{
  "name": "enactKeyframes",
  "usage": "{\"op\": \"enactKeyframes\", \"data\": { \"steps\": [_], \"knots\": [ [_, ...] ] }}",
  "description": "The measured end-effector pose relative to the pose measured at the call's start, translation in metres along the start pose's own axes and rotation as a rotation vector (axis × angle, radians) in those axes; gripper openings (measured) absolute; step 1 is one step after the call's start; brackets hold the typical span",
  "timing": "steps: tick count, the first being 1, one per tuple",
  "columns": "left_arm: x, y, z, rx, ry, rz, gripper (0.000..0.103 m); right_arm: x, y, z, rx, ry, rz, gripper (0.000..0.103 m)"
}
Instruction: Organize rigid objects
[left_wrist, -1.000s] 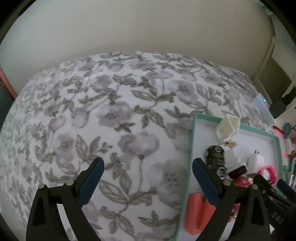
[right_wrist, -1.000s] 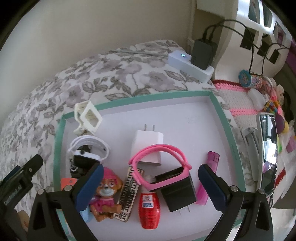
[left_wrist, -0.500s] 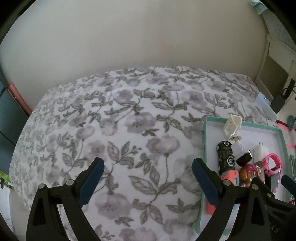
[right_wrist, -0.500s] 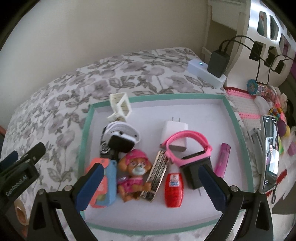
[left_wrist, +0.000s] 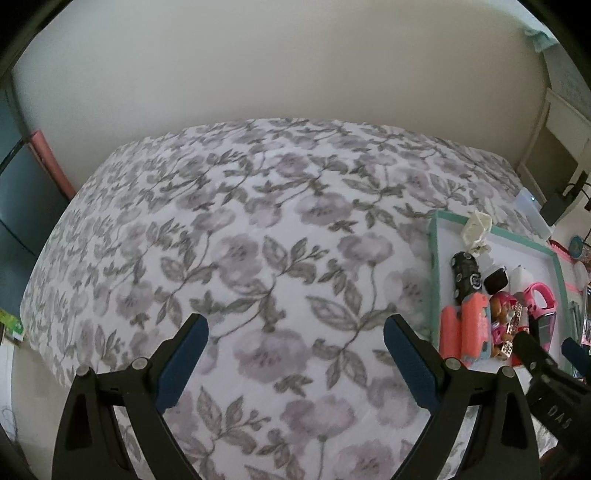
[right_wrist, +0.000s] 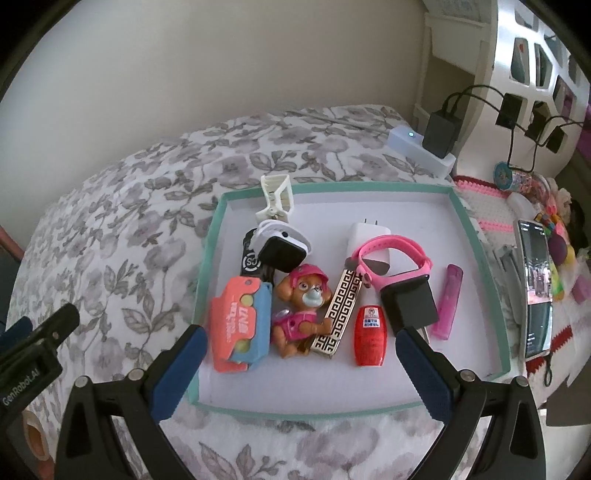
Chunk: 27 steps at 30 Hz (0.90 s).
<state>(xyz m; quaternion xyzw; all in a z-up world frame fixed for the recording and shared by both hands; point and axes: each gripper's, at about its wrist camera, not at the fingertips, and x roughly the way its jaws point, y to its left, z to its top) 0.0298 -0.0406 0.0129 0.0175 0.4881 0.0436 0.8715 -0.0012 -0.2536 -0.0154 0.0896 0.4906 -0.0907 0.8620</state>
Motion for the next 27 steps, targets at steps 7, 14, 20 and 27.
{"op": "enactKeyframes", "data": {
  "steps": [7,14,20,27],
  "knots": [
    [-0.008,0.016,-0.007,-0.047,-0.015,-0.004,0.096,-0.01,0.004,-0.003,-0.007,-0.027,0.005,0.103],
    [-0.015,0.02,-0.011,-0.038,-0.031,0.018,0.096,-0.023,0.006,-0.003,-0.015,-0.07,0.004,0.103],
    [-0.021,0.015,-0.014,0.003,-0.045,0.026,0.096,-0.033,0.01,-0.003,-0.033,-0.101,-0.003,0.103],
    [-0.027,0.013,-0.015,0.018,-0.055,0.028,0.096,-0.039,0.016,-0.003,-0.058,-0.117,-0.007,0.103]
  ]
}}
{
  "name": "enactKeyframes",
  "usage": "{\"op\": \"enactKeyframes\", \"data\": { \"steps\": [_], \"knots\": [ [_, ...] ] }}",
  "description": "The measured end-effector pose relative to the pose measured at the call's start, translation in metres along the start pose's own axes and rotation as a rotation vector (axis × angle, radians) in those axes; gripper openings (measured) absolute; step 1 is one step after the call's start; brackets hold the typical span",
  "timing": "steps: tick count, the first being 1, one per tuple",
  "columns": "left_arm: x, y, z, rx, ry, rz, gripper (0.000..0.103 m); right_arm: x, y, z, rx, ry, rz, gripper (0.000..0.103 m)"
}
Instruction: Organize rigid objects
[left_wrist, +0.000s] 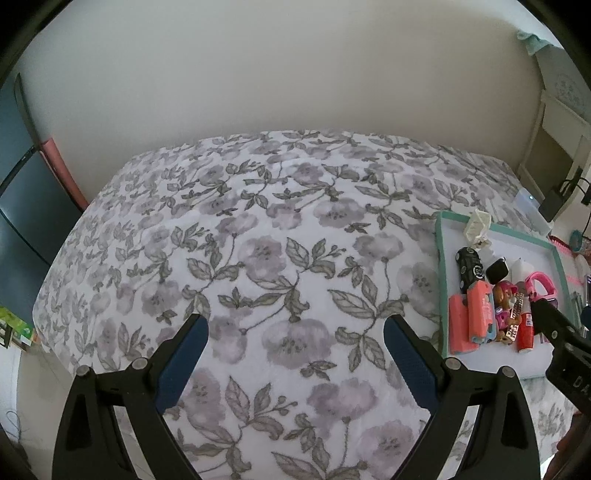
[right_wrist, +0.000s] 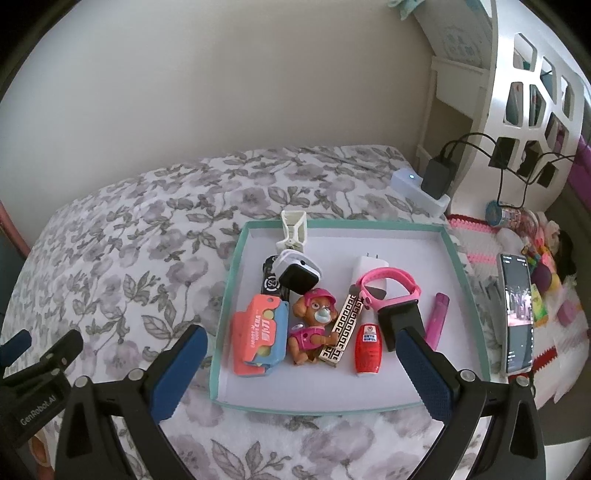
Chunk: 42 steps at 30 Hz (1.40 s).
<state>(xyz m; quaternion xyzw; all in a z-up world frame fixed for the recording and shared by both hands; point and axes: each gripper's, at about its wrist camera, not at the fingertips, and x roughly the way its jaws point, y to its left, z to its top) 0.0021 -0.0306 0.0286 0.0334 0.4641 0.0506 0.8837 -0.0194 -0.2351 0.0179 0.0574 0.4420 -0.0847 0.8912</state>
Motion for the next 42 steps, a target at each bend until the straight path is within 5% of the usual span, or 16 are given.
{"op": "enactKeyframes", "data": {
  "steps": [42],
  "knots": [
    [0.012,0.008,-0.002,0.003,0.048,0.053,0.096,0.023,0.01,-0.008,-0.034,0.122,0.039,0.103]
  ]
}}
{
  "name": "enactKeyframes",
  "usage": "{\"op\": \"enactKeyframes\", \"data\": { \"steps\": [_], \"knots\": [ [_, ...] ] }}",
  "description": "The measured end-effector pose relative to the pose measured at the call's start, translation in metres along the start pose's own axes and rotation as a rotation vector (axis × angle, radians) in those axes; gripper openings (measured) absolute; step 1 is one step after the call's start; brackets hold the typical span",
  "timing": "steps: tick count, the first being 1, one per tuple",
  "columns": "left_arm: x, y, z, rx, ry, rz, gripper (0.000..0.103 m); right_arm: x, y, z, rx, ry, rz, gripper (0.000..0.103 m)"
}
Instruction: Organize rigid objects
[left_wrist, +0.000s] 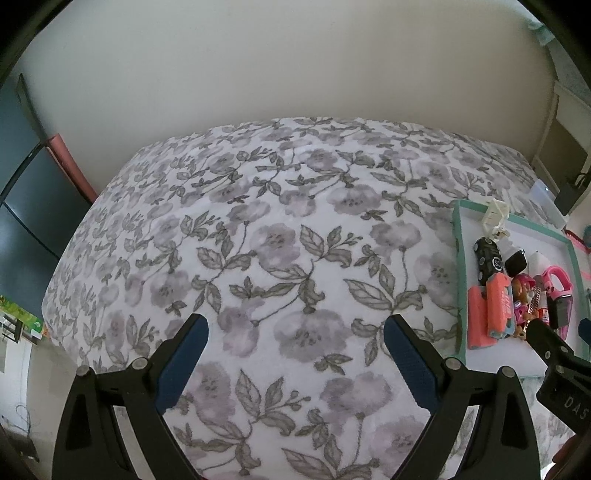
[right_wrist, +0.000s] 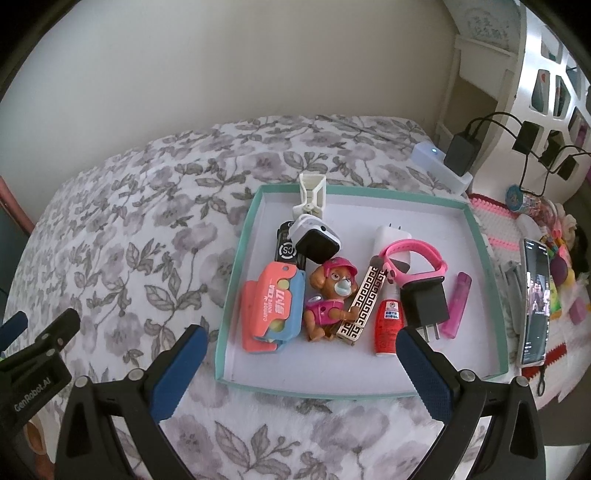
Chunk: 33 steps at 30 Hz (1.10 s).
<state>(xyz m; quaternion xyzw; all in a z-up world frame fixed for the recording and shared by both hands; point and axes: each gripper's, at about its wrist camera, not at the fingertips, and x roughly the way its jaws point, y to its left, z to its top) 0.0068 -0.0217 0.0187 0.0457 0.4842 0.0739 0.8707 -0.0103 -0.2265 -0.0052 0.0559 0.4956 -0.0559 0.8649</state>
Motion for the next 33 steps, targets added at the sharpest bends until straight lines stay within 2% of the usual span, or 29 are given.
{"op": "enactKeyframes", "data": {
  "steps": [33],
  "knots": [
    [-0.0013,0.001,0.003,-0.014,-0.011,0.028,0.096,0.0024,0.0017,-0.0003,-0.006,0.004,-0.005,0.103]
  ]
}}
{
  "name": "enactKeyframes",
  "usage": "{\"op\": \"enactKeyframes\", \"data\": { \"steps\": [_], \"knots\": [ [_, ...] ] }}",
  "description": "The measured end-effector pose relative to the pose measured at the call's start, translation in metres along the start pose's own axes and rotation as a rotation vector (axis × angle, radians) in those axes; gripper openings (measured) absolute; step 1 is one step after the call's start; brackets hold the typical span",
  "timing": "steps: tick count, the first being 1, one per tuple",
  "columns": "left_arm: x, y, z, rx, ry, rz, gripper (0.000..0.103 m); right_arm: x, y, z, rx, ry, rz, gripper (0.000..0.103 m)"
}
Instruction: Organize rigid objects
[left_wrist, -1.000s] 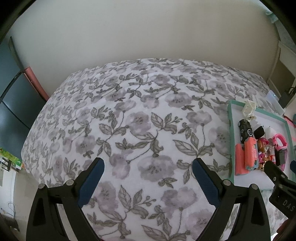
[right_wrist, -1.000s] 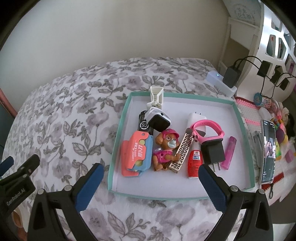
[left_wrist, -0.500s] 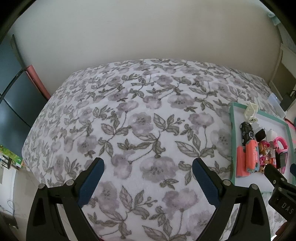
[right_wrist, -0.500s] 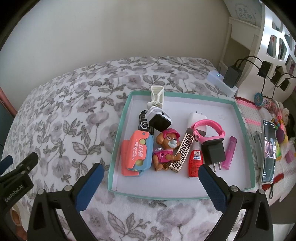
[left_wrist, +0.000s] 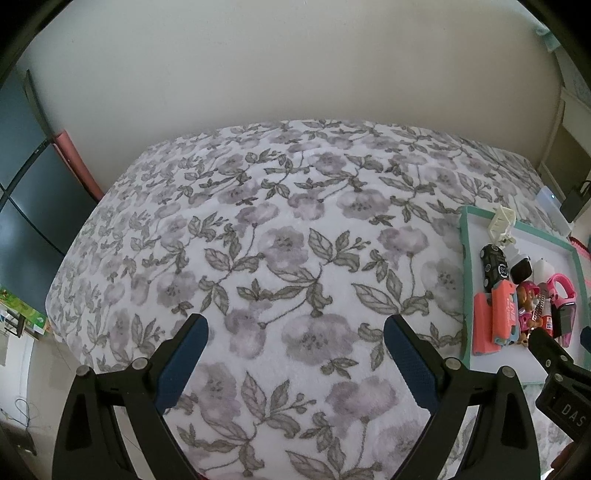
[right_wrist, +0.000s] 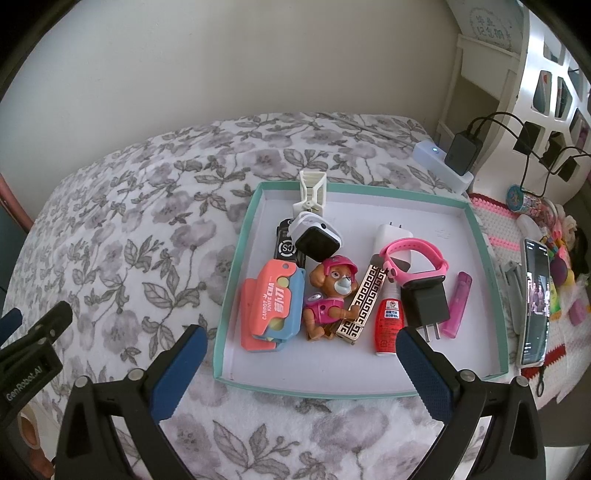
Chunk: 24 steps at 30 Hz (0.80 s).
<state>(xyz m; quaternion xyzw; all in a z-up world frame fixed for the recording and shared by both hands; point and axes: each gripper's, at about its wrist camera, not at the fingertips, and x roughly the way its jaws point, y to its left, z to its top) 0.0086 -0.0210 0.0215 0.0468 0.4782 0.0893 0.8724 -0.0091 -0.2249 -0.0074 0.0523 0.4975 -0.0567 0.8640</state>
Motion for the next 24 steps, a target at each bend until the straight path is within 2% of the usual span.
{"op": "enactKeyframes", "data": {
  "steps": [16,24],
  "knots": [
    [0.0,-0.0004,-0.001,-0.008,0.004,-0.001,0.096,0.0022,-0.0025,-0.0003,-0.001,0.009,-0.004,0.103],
    [-0.003,0.0019,-0.0006,-0.02,-0.012,-0.027,0.096,0.0023,-0.0026,-0.0009,0.0,0.01,-0.006,0.103]
  ]
}}
